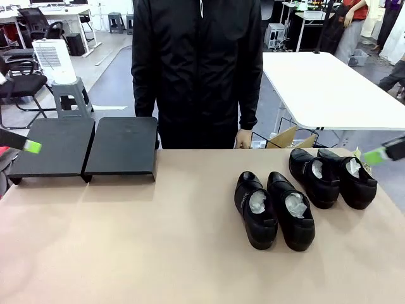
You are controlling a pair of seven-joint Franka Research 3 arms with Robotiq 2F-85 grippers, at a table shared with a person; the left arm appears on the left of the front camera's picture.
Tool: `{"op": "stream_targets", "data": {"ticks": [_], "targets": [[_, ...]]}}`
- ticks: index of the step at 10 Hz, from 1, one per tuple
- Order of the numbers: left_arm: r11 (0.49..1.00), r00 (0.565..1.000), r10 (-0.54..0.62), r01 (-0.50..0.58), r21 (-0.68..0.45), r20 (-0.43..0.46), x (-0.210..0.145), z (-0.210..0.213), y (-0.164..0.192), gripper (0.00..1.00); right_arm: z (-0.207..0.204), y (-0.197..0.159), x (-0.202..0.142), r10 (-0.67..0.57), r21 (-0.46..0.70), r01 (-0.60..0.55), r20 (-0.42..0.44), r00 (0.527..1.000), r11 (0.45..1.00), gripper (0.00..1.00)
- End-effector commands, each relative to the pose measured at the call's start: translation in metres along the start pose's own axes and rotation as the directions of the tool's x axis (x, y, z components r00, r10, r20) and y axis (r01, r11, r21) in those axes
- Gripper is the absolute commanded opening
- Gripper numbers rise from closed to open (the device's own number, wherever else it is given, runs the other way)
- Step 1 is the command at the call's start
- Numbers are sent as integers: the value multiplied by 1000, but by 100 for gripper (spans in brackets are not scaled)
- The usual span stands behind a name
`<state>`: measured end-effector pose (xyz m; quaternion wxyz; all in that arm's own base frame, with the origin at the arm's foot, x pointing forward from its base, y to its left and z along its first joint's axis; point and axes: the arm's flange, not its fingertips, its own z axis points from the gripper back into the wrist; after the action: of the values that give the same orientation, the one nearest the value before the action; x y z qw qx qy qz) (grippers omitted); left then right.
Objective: Organize the shoes by placing them on the stand.
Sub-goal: Pick up one Shoe and place it in the middle of the table.
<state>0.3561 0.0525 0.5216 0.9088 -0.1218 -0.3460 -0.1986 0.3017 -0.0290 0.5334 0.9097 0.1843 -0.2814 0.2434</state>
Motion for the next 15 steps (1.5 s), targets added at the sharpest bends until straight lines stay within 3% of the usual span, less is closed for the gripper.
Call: {"op": "stream_targets", "data": {"ticks": [1, 3, 7, 15], "targets": [[993, 999, 35, -33, -114, 14, -4, 10, 13, 100, 22, -32, -23, -42, 24, 42, 21, 999, 999, 100], [985, 998, 66, -61, -158, 24, -5, 20, 16, 100, 41, -62, -47, -73, 60, 70, 59, 996, 996, 100], [983, 999, 44, -41, -179, 13, 4, 14, -2, 100, 58, -74, -70, -80, 47, 76, 84, 993, 996, 100], [984, 998, 58, -56, -167, 5, 0, 14, -4, 100, 52, -73, -66, -99, 24, 98, 68, 993, 995, 100]]}}
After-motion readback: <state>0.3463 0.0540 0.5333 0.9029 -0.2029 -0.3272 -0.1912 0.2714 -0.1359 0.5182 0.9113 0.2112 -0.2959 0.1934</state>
